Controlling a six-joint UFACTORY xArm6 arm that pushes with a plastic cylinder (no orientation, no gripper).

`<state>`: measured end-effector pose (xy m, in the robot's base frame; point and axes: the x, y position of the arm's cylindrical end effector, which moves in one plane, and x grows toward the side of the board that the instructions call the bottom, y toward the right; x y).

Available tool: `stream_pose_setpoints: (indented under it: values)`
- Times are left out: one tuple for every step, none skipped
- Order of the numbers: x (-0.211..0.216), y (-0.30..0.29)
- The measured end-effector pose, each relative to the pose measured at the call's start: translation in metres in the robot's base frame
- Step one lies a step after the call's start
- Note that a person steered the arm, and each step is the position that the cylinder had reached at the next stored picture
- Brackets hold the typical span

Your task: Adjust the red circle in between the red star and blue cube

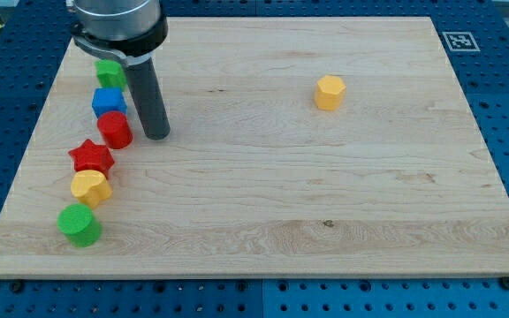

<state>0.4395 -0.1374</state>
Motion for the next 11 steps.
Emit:
stream_pose_setpoints:
  values:
    - [0.000, -0.008]
    - [0.000, -0.015]
    - [0.000, -0.029]
    - [0.000, -0.037]
    - [0.000, -0.034]
    - [0.001, 0.003]
    - [0.001, 0.042]
    - [0.001, 0.043]
    - [-0.002, 0.043]
    - [-0.024, 0.033]
    - [-0.032, 0.027]
